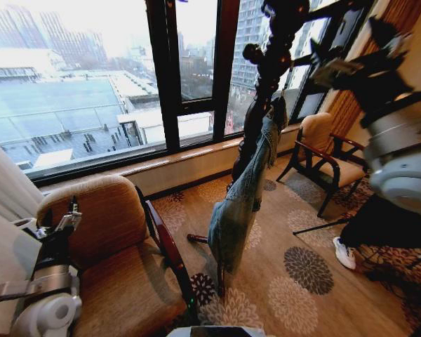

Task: Pick up the clothes from the bed and hang them on the clothes hanger.

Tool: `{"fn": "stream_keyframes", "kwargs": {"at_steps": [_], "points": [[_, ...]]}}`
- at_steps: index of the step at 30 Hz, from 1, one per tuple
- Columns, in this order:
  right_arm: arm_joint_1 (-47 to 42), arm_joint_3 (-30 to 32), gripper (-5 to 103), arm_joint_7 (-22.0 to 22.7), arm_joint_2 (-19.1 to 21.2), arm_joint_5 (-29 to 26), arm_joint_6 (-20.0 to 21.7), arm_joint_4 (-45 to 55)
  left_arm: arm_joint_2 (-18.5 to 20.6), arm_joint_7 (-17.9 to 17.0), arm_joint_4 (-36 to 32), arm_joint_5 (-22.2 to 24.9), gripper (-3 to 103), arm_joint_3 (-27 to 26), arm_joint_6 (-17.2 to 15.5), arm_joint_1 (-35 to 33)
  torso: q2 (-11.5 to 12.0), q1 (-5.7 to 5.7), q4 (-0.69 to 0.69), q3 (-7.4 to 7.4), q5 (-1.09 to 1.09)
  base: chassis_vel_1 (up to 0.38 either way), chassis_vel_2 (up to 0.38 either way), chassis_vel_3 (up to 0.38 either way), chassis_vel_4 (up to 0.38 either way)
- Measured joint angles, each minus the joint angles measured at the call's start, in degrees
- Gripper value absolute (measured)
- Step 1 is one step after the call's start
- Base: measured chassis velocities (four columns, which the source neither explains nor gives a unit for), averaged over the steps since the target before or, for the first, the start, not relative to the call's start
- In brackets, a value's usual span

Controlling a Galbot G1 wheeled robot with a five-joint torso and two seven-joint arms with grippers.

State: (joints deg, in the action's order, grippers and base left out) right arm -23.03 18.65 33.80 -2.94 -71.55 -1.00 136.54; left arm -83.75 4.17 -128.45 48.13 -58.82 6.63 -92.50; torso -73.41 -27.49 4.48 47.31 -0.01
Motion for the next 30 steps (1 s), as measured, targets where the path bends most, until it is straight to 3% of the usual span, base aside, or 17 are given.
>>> {"fn": "stream_keyframes", "kwargs": {"at_steps": [8,17,20,22,25,30], "points": [[2.1,3.9,100,2.4,3.5,-1.5,2.4,1.8,-0.1,-0.1,-0.6,0.0,100,0.8,0.0,0.1,0.0,0.00,0.00,0.00,0.01,0.000,0.000,0.000,0.000],[8.7,-0.2,100,4.7,5.3,-0.1,5.1,-2.8,-0.5,-0.1,-1.3,0.3,100,0.1,-0.1,-0.3,0.0,0.00,-0.02,0.01,0.03,0.000,0.000,0.000,0.000],[14.0,-2.5,100,6.8,9.9,-3.9,8.4,-3.5,-0.6,-0.2,-1.3,0.3,100,0.8,-0.3,-0.1,0.0,0.00,-0.01,0.01,0.01,0.000,0.000,0.000,0.000],[14.6,-2.7,100,7.0,10.5,-4.4,8.8,-3.6,-0.6,-0.3,-1.3,0.3,100,0.9,-0.3,-0.1,0.0,0.00,0.00,0.01,0.00,0.000,0.000,0.000,0.000],[19.4,-4.5,100,8.9,15.7,-8.6,10.8,-3.7,-0.4,-0.3,-0.7,0.2,100,2.7,-0.4,0.1,0.0,0.00,0.01,0.00,0.00,0.000,0.000,0.000,0.000],[24.9,-5.9,100,11.3,20.5,-14.2,11.9,-1.5,0.7,-0.3,0.0,0.1,100,4.6,-0.4,0.0,0.0,0.00,0.00,0.01,0.02,0.000,0.000,0.000,0.000]]}}
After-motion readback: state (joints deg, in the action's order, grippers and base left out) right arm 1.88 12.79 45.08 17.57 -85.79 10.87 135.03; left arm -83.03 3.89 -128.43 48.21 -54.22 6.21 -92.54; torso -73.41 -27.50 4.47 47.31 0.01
